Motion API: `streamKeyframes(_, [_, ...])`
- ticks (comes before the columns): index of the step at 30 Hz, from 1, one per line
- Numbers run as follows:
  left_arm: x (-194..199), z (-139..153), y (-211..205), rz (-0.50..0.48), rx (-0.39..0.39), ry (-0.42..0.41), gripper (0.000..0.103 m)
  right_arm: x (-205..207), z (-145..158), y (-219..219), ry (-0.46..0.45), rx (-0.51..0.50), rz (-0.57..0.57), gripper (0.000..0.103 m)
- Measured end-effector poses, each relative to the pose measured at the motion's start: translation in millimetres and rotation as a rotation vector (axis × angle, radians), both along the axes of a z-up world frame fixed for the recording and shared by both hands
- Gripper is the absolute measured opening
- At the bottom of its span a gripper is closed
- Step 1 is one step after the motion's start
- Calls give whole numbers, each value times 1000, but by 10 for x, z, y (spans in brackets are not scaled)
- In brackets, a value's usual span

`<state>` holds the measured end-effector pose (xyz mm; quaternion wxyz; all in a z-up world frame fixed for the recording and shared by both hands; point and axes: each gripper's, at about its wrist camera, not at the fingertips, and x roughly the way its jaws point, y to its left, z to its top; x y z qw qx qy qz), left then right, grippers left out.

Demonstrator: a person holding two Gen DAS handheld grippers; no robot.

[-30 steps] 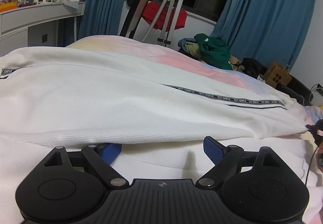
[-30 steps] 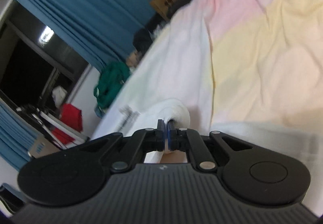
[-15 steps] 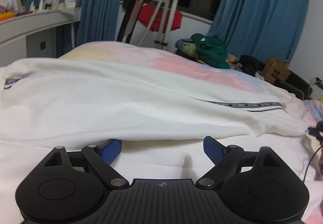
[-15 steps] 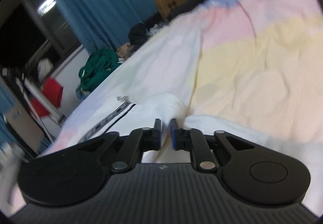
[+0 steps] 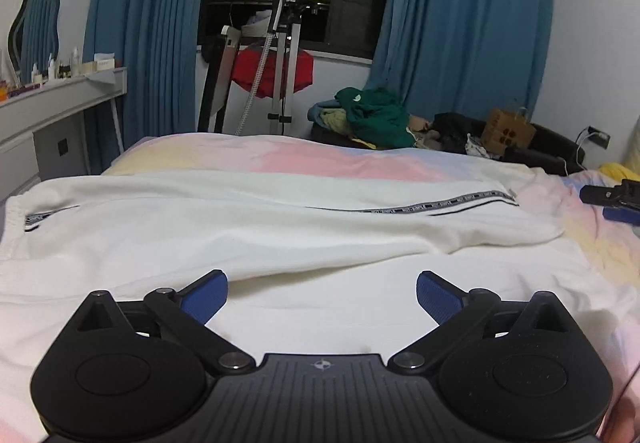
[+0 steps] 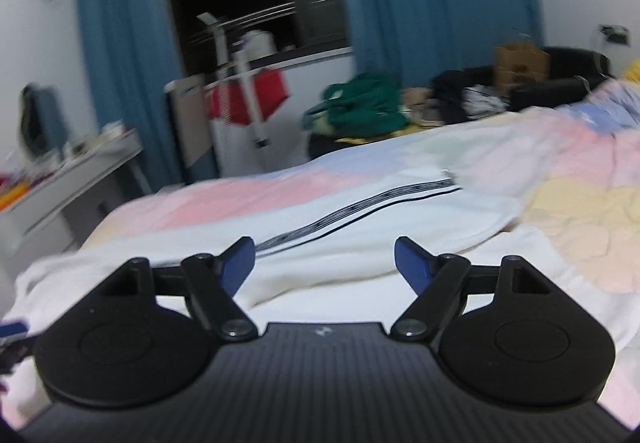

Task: Fold clothes
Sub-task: 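Lower the folded leg onto the pants and open the right gripper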

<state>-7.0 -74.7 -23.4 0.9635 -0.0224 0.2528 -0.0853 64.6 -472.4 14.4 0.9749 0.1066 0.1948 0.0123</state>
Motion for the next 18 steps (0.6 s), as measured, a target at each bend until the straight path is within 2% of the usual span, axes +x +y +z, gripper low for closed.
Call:
streamKeyframes(3, [-137, 8, 12, 3, 2, -4, 103, -193, 107, 124, -16, -3, -4, 78])
streamKeyframes(8, [-195, -18, 209, 47, -66, 55, 103, -343, 100, 223, -1, 16, -15, 78])
streamKeyframes(12, [-253, -45, 519, 127, -111, 102, 103, -378, 33, 209, 35, 42, -39, 78])
streamKeyframes(18, [-297, 7, 1106, 290, -151, 200, 103, -416, 2, 77, 23, 77, -77, 78])
